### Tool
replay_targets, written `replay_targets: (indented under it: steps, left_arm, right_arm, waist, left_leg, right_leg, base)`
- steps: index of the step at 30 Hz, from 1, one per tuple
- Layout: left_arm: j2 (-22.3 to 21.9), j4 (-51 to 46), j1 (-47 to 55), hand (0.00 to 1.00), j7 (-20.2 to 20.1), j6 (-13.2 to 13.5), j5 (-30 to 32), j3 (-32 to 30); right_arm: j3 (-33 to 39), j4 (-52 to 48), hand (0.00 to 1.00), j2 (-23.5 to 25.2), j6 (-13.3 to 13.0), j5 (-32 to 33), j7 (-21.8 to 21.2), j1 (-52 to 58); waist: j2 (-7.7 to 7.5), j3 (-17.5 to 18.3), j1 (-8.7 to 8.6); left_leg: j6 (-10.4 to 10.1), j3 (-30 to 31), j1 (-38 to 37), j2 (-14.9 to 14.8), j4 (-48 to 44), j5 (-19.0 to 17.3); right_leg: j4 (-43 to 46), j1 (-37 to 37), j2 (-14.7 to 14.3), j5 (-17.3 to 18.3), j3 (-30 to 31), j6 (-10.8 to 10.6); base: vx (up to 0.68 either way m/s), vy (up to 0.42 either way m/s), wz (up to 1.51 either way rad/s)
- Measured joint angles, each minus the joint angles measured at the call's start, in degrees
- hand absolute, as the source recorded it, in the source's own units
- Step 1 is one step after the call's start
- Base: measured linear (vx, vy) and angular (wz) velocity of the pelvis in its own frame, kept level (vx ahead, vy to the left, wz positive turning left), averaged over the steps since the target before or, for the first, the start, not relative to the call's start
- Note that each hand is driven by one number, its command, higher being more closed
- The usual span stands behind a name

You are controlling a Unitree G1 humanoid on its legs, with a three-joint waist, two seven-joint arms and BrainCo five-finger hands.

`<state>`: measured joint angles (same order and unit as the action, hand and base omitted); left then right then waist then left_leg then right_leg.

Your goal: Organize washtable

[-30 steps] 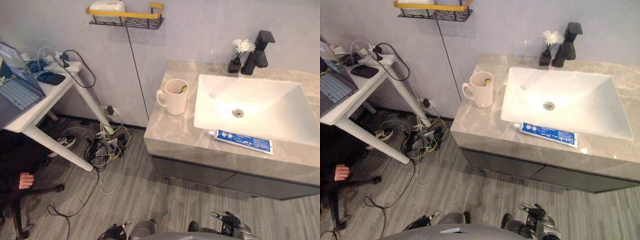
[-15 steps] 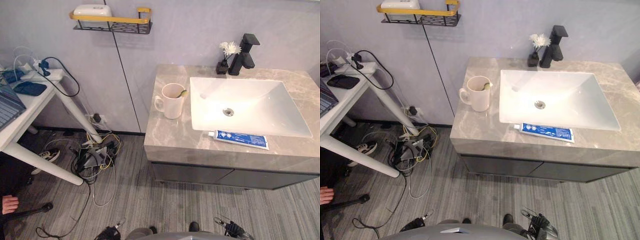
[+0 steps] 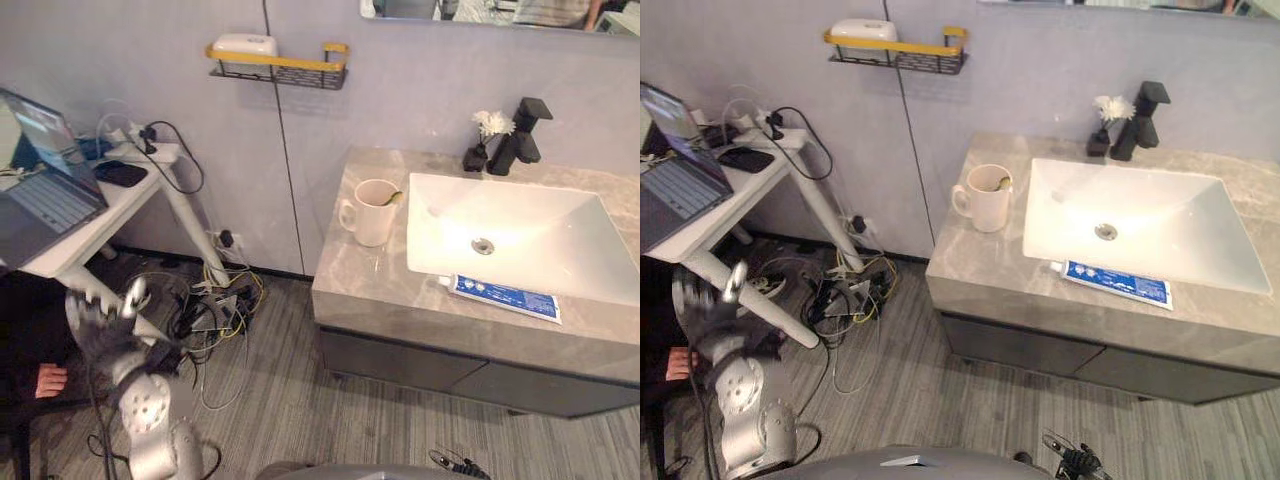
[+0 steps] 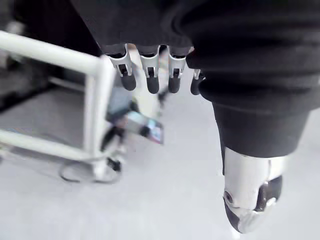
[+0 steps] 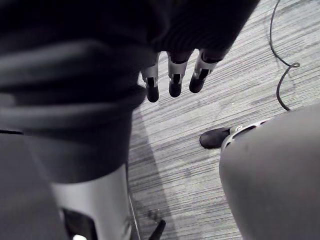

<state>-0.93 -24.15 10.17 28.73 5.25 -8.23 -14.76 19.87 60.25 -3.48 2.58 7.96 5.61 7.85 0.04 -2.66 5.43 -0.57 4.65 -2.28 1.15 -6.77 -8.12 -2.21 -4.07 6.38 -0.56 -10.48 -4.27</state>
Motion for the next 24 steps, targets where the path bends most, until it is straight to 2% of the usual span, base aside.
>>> replay_targets:
  steps: [4,6,8,9,11,12,14,16,18,24]
  left_arm:
    - [7.58,-4.02,-3.39,0.0,-2.06,-0.46,10.11,11.24]
    - [12.42,-4.11,-6.37,0.0,-5.94,-0.97,16.38,18.98]
    - [14.86,-3.78,-8.63,0.0,-8.36,-1.17,19.13,23.2]
    - [16.51,-2.22,-11.45,0.0,-10.17,-1.17,21.06,26.15]
    - [17.93,0.53,-15.29,0.0,-12.22,-1.21,21.06,28.5]
    - [19.39,4.49,-20.25,0.0,-13.71,-1.47,21.34,30.98]
    - [20.18,7.54,-23.68,0.0,-15.26,-1.95,21.88,32.33]
    - [20.75,10.99,-28.4,0.0,-17.51,-2.69,22.1,34.38]
    - [21.37,13.1,-31.24,0.0,-18.56,-2.82,22.11,35.4]
    - [21.61,17.07,-38.05,0.0,-18.05,-3.67,22.24,35.48]
  right_arm:
    - [0.13,0.08,0.0,0.04,-0.01,-0.02,-0.76,0.56]
    - [0.15,0.18,0.0,0.0,0.03,-0.03,-1.66,0.9]
    - [0.15,0.35,0.0,-0.09,0.04,-0.06,-2.09,0.76]
    - [0.15,0.41,0.0,-0.16,0.03,-0.06,-2.59,0.38]
    - [0.12,0.53,0.0,-0.37,0.12,-0.1,-3.28,0.18]
    - [0.09,0.62,0.0,-0.51,0.23,-0.14,-3.6,-0.15]
    - [0.04,0.63,0.0,-0.63,0.38,-0.24,-3.97,-0.5]
    - [-0.04,0.83,0.0,-0.86,0.5,-0.24,-4.51,-1.09]
    - [-0.22,1.11,0.0,-1.03,0.52,-0.24,-4.5,-1.13]
    - [-2.54,1.08,0.0,-1.6,0.49,-0.24,-4.5,-1.91]
  waist:
    - [-0.49,1.61,-0.3]
    - [-0.69,2.47,-0.54]
    - [-0.61,2.82,-0.99]
    - [-0.43,2.88,-1.96]
    - [-0.32,2.94,-2.11]
    - [-0.3,2.93,-2.73]
    - [-0.3,2.92,-3.55]
    - [-0.46,2.82,-5.1]
    - [-0.47,2.82,-5.39]
    - [-0.39,2.67,-6.43]
  left_leg:
    - [-0.17,-0.04,1.16,-0.02,0.07,-0.46]
    - [-0.19,-0.39,0.94,-0.1,0.08,-0.4]
    - [0.14,-1.03,0.99,-0.16,-0.23,-0.16]
    - [0.14,-1.63,1.0,-0.16,-0.56,-0.14]
    - [0.14,-2.63,1.05,-0.23,-0.55,-0.14]
    - [0.15,-3.74,1.2,-0.23,-0.49,-0.14]
    - [0.16,-4.57,1.23,-0.19,-0.51,-0.15]
    - [0.22,-5.02,1.51,0.01,-0.52,-0.19]
    - [0.28,-5.46,1.51,0.04,-0.51,-0.22]
    - [0.31,-5.81,2.06,0.09,-0.41,-0.23]
  right_leg:
    - [0.84,1.08,0.02,0.23,0.2,-0.06]
    - [0.9,1.62,-0.08,0.19,0.57,-0.07]
    - [0.93,1.99,-0.15,0.11,1.24,-0.14]
    - [0.97,2.21,-0.16,0.0,1.9,-0.24]
    - [0.98,2.88,-0.23,-0.21,2.97,-0.23]
    - [0.87,3.28,-0.24,-0.65,4.08,-0.28]
    - [0.73,3.7,-0.21,-1.14,5.04,-0.48]
    - [0.6,4.14,-0.01,-1.37,5.44,-0.6]
    - [0.55,4.39,-0.01,-1.45,6.07,-0.63]
    - [-0.59,5.1,-0.05,-2.26,6.68,-0.64]
  base:
    - [-0.07,0.021,-0.01]
    - [-0.01,-0.003,-0.07]
    - [0.01,0.003,-0.17]
    - [0.01,0.014,-0.29]
    - [0.0,0.021,-0.34]
    - [0.0,0.023,-0.33]
    - [0.01,0.027,-0.3]
    - [0.01,0.03,-0.15]
    - [0.01,0.017,-0.14]
    - [0.0,0.002,-0.04]
